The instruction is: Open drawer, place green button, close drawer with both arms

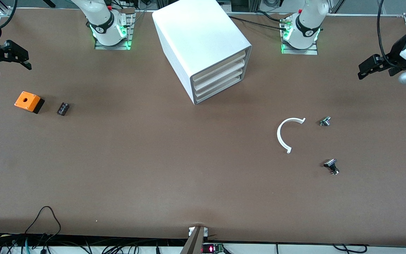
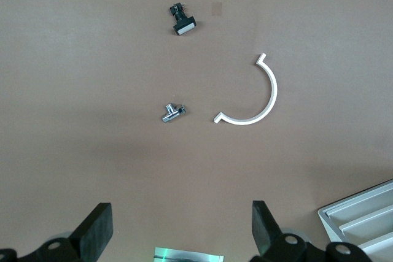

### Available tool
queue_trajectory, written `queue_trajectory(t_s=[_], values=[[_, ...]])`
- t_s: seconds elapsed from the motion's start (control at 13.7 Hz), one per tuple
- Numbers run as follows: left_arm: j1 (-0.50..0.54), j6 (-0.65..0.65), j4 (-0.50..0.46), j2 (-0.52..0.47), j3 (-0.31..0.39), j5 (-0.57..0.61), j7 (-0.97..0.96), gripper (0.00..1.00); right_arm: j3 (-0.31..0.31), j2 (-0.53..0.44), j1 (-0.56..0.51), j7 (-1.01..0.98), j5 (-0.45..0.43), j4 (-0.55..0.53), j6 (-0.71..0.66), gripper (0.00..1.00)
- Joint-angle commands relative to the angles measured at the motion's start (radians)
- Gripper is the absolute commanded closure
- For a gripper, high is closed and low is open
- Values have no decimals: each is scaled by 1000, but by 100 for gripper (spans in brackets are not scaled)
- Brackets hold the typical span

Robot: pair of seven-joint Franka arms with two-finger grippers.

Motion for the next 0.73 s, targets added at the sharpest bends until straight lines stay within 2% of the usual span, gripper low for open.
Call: queue_trajectory(t_s=[0.0, 0.66], values=[[-3, -18, 20, 10, -4, 19, 29, 0, 0, 10, 2, -12, 17, 23, -12, 0], [16, -10, 20, 12, 5, 27, 70, 0, 16, 10, 2, -12, 17, 21, -14, 0]])
